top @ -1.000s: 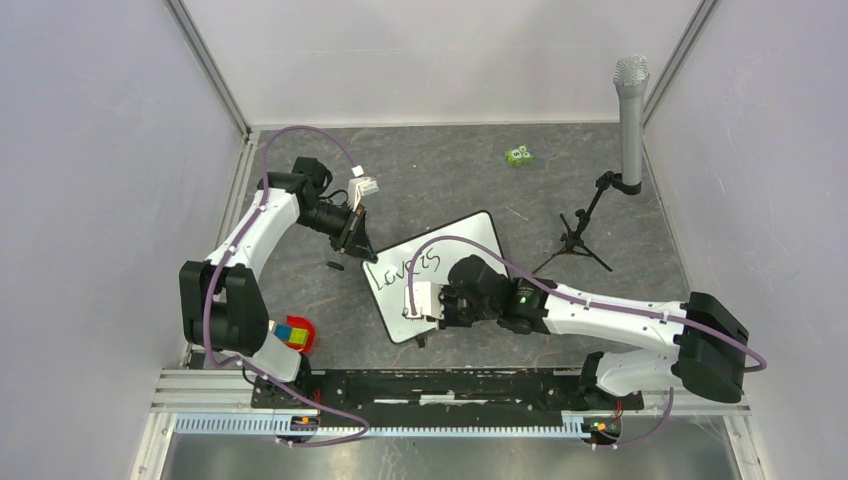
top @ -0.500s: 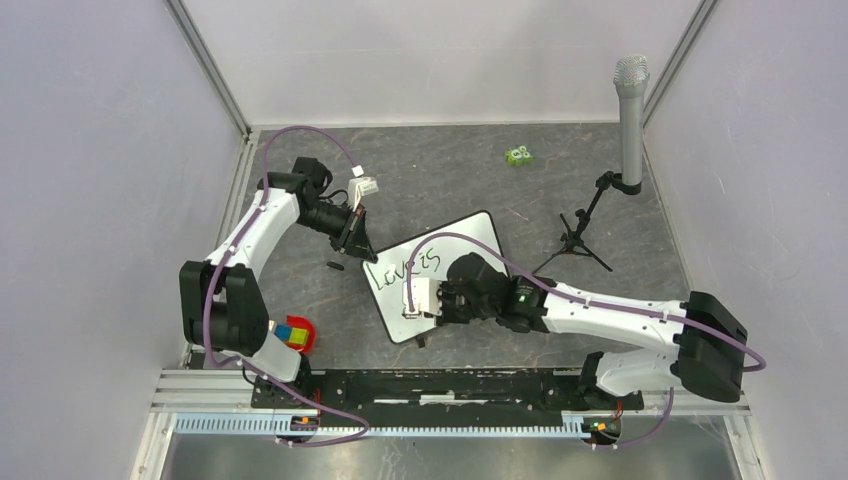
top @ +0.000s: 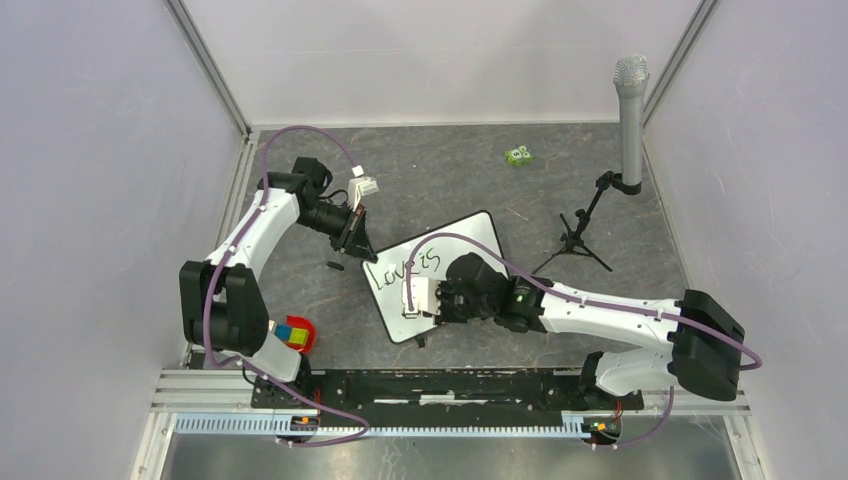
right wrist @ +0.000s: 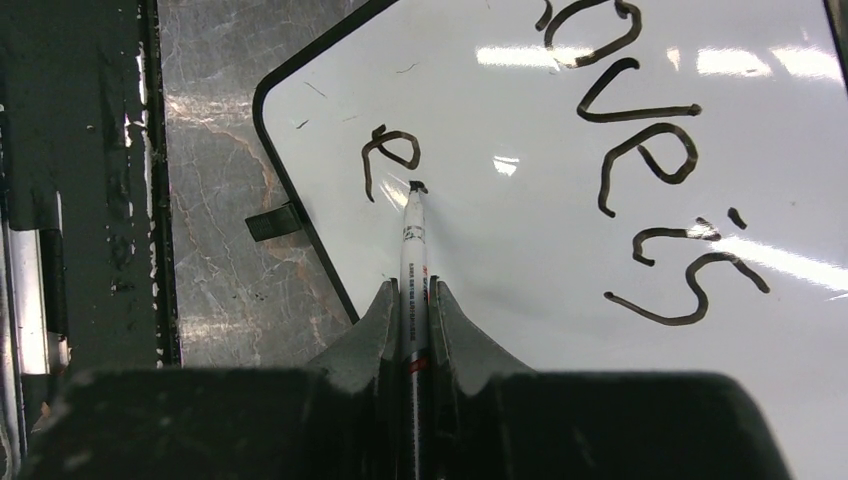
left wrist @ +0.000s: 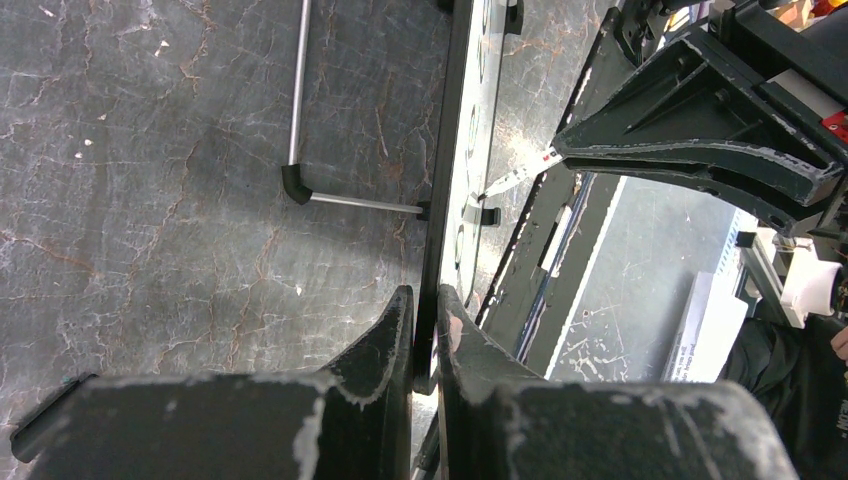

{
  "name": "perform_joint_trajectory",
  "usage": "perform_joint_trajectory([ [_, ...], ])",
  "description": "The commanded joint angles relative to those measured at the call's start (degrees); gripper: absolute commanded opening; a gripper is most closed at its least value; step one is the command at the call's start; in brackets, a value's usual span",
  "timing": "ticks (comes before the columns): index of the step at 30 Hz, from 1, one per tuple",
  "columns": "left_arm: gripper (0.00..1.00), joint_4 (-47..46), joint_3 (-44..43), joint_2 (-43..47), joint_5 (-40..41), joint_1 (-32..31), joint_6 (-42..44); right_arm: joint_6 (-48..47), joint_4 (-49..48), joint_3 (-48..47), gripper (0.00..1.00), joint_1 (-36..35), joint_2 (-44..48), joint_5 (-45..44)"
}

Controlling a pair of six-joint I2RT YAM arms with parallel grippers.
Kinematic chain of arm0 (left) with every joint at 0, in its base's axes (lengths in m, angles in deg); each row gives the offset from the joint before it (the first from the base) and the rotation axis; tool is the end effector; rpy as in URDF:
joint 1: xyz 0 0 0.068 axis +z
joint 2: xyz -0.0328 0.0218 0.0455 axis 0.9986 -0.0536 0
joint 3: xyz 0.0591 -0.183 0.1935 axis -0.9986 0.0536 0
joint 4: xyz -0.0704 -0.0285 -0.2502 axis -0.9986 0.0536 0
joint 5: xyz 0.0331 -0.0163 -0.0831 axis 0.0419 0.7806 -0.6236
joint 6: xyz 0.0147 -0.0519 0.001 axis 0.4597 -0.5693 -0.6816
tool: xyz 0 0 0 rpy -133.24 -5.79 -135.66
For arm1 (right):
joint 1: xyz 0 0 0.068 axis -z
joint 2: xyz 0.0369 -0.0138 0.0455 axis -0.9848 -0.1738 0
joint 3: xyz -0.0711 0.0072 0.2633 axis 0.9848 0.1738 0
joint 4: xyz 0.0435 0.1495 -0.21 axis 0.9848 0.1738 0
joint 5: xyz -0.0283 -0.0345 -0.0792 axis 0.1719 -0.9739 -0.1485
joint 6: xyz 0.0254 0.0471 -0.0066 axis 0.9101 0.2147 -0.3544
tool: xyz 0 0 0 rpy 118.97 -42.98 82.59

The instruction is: Write a sentence on the whiteboard

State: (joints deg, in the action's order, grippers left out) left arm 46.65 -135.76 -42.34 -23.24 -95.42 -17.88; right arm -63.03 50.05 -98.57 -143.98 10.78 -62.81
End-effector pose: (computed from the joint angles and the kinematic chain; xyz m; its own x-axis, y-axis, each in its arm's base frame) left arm 0.2756 -0.0698 0.2656 -0.7153 0.4387 -0.5440 0.6981 0.4133 -0.5847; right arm 0.1196 0.2540 0.2371 0.1477 -0.6683 -0.7291 -0.9593 0.0826 -0.2700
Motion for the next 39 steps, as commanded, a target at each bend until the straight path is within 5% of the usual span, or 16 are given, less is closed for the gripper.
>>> perform_joint_trajectory([
  [1,0.02,0.28,0.10,-0.77,1.49,-0.39,1.82,0.45,-1.05,2.01,0.00,0.26,0.46,0.27],
  [23,0.02,0.33,0.00,-0.67,1.75,-0.39,1.76,0.76,-0.14,-3.75,0.00,2.70,-0.24,0.90],
  [39,0.02,0.28,-0.26,-0.86,1.73,-0.39,1.73,-0.12,1.42,1.55,0.00,3.61,2.61,0.88],
])
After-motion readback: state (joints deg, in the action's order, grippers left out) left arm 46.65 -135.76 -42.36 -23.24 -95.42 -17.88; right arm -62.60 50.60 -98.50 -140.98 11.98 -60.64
